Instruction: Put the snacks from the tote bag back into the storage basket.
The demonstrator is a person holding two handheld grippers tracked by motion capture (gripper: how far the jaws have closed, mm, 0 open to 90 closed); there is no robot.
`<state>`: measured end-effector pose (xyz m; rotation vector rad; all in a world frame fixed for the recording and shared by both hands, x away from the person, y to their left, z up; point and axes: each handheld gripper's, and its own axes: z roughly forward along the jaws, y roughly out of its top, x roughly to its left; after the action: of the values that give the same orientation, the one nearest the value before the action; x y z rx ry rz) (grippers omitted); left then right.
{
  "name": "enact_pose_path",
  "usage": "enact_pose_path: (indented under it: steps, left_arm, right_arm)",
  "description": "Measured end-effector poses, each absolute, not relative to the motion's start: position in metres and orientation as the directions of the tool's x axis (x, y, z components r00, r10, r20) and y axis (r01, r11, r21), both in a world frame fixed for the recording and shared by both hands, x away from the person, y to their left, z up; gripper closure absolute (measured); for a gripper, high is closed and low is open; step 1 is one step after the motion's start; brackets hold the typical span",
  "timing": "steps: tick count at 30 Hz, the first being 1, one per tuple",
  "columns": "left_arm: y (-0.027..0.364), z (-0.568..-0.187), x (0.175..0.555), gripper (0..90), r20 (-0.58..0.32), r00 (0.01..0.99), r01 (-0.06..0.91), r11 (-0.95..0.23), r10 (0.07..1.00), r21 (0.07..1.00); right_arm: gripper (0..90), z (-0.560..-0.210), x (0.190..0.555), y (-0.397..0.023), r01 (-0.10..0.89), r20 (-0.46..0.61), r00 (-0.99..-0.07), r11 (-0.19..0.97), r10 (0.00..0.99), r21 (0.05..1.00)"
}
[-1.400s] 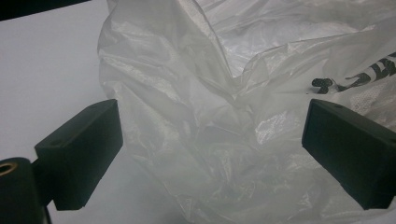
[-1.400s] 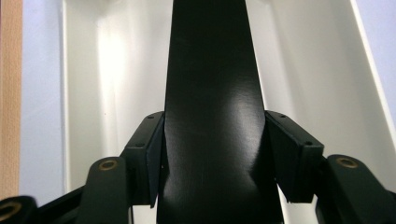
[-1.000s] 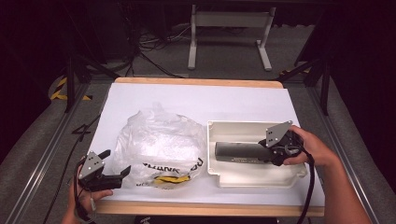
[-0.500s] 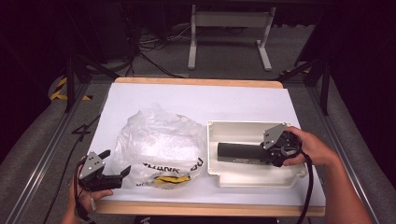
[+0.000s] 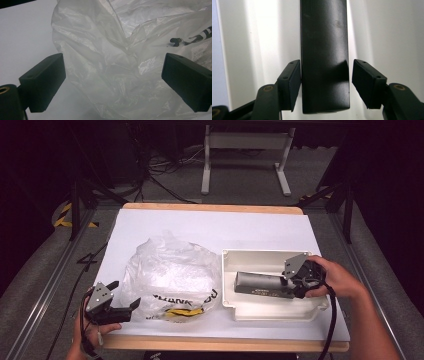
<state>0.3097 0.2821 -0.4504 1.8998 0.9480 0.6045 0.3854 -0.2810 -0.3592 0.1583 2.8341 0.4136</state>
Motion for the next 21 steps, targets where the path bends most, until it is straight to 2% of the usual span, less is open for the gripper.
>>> enact_pose_path:
  steps: [13, 19, 21]
  left_arm:
    - [0.283, -0.450, 0.310, 6.1, 0.028, 0.588, 0.367, -0.298, 0.809, 0.881]
    - [0.283, -0.450, 0.310, 6.1, 0.027, 0.589, 0.369, -0.298, 0.808, 0.880]
    - [0.283, -0.450, 0.309, 6.1, 0.026, 0.588, 0.369, -0.297, 0.809, 0.881]
  right_arm:
    - [37.8, -0.353, 0.378, -0.284, 0.057, -0.287, -0.945, 0.941, 0.159, 0.333]
    - [34.7, -0.348, 0.369, -0.289, 0.077, -0.317, -0.921, 0.903, 0.227, 0.422]
    - [30.7, -0.347, 0.366, -0.291, 0.094, -0.338, -0.904, 0.891, 0.263, 0.443]
